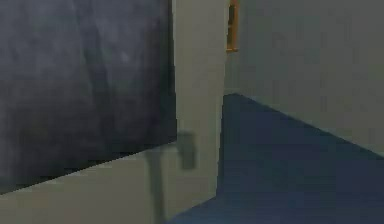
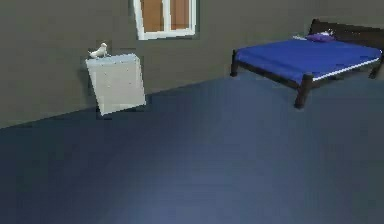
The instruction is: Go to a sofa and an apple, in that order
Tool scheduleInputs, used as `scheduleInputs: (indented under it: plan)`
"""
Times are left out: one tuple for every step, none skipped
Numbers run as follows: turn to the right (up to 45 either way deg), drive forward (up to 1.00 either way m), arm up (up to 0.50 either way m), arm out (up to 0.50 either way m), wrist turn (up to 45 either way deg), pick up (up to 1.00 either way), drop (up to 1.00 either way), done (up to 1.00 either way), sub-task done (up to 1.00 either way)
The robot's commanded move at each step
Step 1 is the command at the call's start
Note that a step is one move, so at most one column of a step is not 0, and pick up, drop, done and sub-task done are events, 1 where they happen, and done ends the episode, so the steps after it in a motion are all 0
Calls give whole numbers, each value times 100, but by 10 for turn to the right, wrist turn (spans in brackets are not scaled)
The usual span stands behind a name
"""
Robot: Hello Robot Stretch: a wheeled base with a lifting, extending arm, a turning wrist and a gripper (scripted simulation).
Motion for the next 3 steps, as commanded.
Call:
scheduleInputs:
  plan:
    - [-450, 0, 0, 0, 0, 0, 0, 0, 0]
    - [-450, 0, 0, 0, 0, 0, 0, 0, 0]
    - [-450, 0, 0, 0, 0, 0, 0, 0, 0]
